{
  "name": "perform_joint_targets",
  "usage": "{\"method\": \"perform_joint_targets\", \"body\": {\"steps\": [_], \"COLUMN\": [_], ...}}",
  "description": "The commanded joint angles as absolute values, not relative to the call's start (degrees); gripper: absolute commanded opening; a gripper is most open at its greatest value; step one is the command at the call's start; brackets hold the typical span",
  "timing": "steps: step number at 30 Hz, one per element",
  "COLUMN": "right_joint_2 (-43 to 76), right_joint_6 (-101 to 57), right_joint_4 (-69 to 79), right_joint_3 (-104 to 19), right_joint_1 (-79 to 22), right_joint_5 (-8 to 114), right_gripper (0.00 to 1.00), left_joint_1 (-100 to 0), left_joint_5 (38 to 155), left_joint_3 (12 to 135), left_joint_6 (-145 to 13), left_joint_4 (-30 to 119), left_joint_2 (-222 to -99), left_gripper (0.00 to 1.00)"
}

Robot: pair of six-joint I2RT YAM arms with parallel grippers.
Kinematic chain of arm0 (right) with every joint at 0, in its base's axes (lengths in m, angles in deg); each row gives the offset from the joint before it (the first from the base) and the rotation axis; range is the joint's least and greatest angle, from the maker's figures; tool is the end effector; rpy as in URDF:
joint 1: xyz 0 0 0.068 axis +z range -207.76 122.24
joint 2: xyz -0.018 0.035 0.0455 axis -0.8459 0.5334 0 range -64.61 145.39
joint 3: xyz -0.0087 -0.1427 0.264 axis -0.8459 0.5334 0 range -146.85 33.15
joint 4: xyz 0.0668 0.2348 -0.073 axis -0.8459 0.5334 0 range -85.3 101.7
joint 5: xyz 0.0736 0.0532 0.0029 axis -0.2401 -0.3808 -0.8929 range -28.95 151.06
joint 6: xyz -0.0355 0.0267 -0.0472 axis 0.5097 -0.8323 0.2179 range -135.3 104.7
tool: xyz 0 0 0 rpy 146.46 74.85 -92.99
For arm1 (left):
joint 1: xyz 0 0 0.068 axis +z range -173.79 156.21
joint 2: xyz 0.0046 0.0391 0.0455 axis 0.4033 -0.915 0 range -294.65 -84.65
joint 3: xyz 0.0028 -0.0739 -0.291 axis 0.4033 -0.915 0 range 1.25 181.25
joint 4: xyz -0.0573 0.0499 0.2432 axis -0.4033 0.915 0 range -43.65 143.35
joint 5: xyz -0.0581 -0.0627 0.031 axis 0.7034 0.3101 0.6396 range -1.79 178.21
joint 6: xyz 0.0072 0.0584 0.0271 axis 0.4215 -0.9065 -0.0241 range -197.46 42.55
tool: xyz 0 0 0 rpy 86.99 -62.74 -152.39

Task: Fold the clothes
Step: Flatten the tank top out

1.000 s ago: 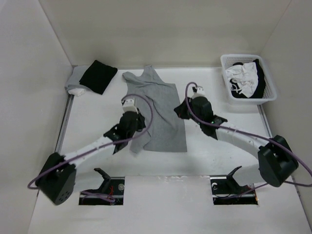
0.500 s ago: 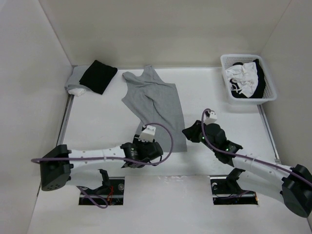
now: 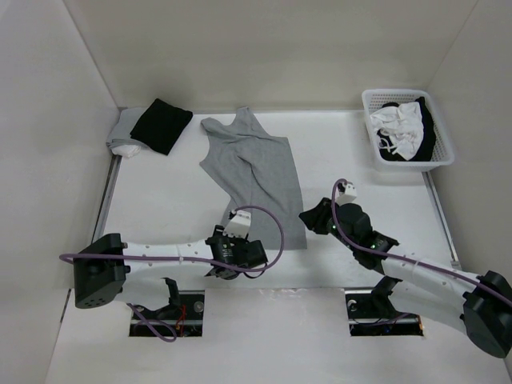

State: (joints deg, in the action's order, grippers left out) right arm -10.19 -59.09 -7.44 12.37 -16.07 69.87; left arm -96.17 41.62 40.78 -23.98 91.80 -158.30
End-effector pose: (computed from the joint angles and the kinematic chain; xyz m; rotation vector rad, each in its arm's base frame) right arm 0.1519 0.1249 0.2239 0.1438 2.0305 0.8245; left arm 0.0919 -0.1680 0.2033 0.2919 2.3096 0.2665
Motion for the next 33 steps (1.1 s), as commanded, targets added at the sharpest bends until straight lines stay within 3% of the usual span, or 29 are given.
{"method": "perform_joint_targets", "body": {"steps": [1,7,17,25,33], "right_joint_2": [-9.9,-9.7,-9.9,-11.1,-11.9], "right_joint_6": [-59.4,-59.6,-59.6,-59.6,-59.6], "right_joint_4": [-10.8,-11.7,-11.8,-11.8,-11.8], "right_joint_3": [11.1,11.5,11.6,12.0,12.7], "right_joint_1": [-15.7,-15.6,-15.6,-15.6,-16.1], "right_joint_5": [70.7,70.5,70.2,69.1,68.6], "right_gripper": [0.3,0.3,0.3,0.31,0.31], "left_joint_1": [-96.0,-95.1,-94.3,-92.9,-92.3], "left_joint_5": [39.8,40.7,42.4,42.3,41.9], "left_joint_3": [43.1,43.3,43.4,44.7,44.9], "left_joint_6": [-24.2,-27.9,-29.8,-28.6,-27.7], "left_joint_4": [90.7,86.7,85.2,87.5,88.5], "left_joint_2": [-158.5,-160.1,-162.2,-165.1,-164.8], "left_gripper": [0.42,0.34,0.33,0.24,0.05]}}
